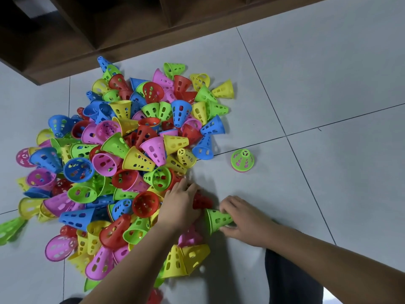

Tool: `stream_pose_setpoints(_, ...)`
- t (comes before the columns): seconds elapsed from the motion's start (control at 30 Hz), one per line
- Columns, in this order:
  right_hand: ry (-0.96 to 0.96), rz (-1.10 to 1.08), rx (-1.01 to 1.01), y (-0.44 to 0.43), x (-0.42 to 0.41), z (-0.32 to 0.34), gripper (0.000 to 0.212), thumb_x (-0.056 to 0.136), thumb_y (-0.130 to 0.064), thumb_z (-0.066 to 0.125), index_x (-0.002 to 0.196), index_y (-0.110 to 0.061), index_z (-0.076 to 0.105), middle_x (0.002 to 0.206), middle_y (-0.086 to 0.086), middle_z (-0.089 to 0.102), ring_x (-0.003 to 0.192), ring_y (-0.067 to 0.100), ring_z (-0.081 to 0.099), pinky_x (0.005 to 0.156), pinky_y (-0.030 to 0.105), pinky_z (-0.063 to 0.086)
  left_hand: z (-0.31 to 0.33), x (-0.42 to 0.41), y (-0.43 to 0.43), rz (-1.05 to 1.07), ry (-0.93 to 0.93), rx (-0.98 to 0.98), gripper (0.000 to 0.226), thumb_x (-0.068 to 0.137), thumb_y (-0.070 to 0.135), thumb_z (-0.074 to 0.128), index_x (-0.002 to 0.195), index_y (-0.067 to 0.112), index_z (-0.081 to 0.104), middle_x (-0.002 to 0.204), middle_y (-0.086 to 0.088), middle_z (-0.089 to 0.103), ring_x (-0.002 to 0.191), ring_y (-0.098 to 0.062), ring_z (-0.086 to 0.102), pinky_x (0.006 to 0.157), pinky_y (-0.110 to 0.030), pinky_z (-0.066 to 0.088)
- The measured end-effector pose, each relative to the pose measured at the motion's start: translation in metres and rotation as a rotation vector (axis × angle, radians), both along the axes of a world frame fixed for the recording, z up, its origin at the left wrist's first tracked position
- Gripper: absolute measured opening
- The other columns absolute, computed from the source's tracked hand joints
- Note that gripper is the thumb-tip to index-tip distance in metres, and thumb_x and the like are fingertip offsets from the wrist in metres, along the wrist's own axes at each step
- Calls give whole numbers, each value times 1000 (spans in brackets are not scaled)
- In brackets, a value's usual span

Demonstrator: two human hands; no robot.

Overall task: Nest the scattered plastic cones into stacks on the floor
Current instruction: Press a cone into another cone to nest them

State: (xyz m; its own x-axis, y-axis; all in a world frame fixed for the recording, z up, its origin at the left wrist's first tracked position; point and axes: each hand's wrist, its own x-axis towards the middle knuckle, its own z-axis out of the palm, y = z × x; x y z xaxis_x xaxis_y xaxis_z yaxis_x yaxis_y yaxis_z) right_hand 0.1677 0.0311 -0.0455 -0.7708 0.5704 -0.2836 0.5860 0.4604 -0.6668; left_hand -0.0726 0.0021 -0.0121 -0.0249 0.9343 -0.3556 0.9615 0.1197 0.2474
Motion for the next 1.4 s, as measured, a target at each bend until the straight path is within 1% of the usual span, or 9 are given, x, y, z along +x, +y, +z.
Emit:
stream_pose_setpoints(0.13, 43, -237, -72, 10, 13, 16, 39, 85, -50, 68, 102, -37, 35, 96, -14, 54, 80, 17, 53, 75, 45, 52, 3, 7, 10, 165, -218, 109, 52, 83, 51, 81, 125, 29, 59, 118, 8, 52, 91, -18, 62, 76, -36, 56)
stream_pose_setpoints(0.27, 111, -446, -2, 29, 33, 37, 42, 83, -48, 74, 102, -35, 39, 89, -15, 54, 75, 16, 55, 69, 42, 52, 13, 20, 33, 284, -347, 198, 45, 82, 58, 81, 113, 34, 59, 104, 11, 60, 83, -11, 62, 71, -36, 56)
stream_pose_setpoints(0.37, 158, -552, 54, 43, 47, 50, 41, 83, -38, 79, 105, -32, 44, 91, -19, 55, 75, 15, 55, 69, 42, 52, 18, 33, 54, 354, -456, 271, 40, 83, 54, 83, 110, 35, 61, 100, 13, 65, 84, -5, 63, 74, -33, 54)
stream_pose_setpoints(0.5, 188, -640, 102, 60, 63, 61, 40, 85, -31, 81, 105, -30, 46, 87, -14, 58, 76, 14, 57, 70, 43, 53, 21, 55, 77, 344, -572, 356, 53, 85, 57, 81, 130, 34, 64, 116, 13, 62, 98, -5, 63, 87, -30, 55)
stream_pose_setpoints(0.77, 168, -774, 177, 86, 84, 81, 39, 87, -26, 80, 103, -34, 46, 94, -14, 61, 81, 11, 62, 70, 25, 47, 23, 96, 107, 320, -755, 396, 43, 94, 53, 77, 131, 36, 63, 120, 17, 63, 109, -5, 62, 93, -28, 53)
stream_pose_setpoints(0.87, 165, -791, 196, 90, 89, 88, 39, 86, -27, 81, 103, -34, 46, 96, -14, 62, 81, 11, 62, 71, 28, 49, 17, 101, 109, 303, -734, 368, 46, 94, 54, 77, 132, 34, 61, 121, 16, 64, 107, -4, 62, 90, -20, 50)
stream_pose_setpoints(1.03, 88, -695, 309, 94, 85, 92, 41, 85, -34, 80, 109, -31, 47, 99, -14, 60, 77, 18, 60, 69, 37, 51, -4, 98, 100, 211, -591, 258, 48, 92, 52, 77, 132, 34, 59, 113, 15, 64, 107, -11, 61, 92, -31, 52)
stream_pose_setpoints(1.17, -97, -500, 419, 109, 64, 91, 42, 88, -49, 70, 107, -27, 39, 97, -8, 60, 68, 26, 53, 61, 36, 47, -7, 88, 86, 155, -477, 224, 52, 90, 40, 78, 138, 34, 59, 132, 11, 67, 124, -16, 59, 101, -33, 51)
stream_pose_setpoints(1.4, -322, -279, 451, 135, 29, 86, 51, 90, -61, 59, 112, -22, 34, 96, 2, 68, 77, 37, 66, 60, 38, 50, 4, 47, 39, 177, -239, 263, 46, 90, 31, 81, 133, 24, 67, 131, 2, 69, 122, -25, 61, 97, -44, 55)
